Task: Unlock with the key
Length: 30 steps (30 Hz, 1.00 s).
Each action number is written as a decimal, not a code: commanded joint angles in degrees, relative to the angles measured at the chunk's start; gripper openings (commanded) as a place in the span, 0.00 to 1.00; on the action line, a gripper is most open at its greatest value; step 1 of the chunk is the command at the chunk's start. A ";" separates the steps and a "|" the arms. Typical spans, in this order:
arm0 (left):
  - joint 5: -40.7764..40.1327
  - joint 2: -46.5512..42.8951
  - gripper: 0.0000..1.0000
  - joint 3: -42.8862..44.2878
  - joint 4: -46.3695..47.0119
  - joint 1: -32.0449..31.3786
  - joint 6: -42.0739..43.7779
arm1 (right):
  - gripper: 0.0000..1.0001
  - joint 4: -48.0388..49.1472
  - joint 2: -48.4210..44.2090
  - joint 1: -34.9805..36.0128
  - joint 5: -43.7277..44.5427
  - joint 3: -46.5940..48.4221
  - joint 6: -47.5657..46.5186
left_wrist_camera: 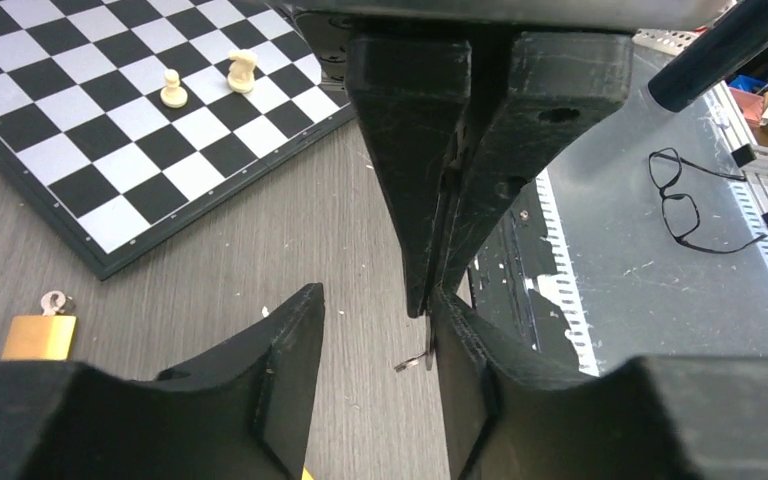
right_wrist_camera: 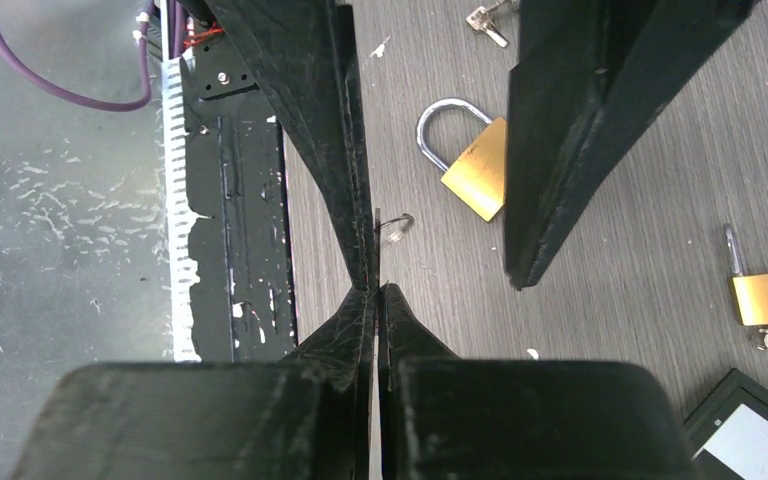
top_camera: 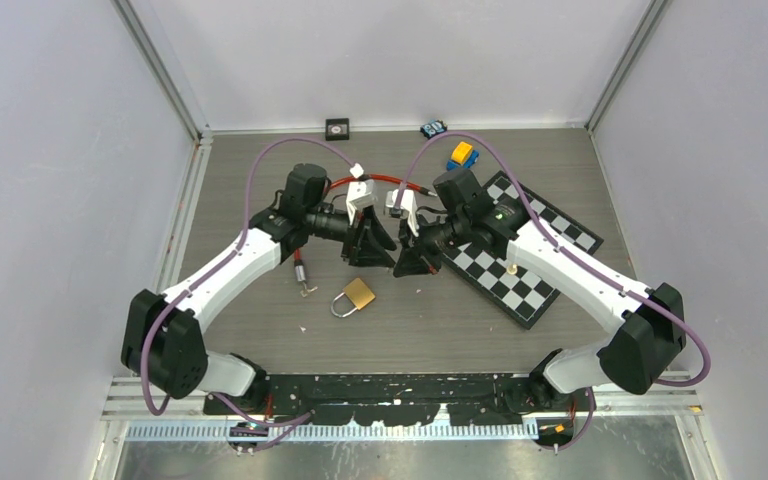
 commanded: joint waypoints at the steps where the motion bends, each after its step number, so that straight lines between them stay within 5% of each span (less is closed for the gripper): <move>1: 0.64 0.73 0.42 0.57 4.94 -0.66 -2.72 | 0.01 1.97 -2.19 0.04 -0.78 0.05 0.38; 13: 1.16 -1.32 0.35 -1.15 2.78 -0.67 -3.14 | 0.01 2.04 -2.44 -0.35 0.56 -0.38 0.28; 30: 1.58 -0.87 0.10 0.52 -3.90 -0.49 0.16 | 0.01 2.25 -2.51 -0.83 1.42 -0.73 0.24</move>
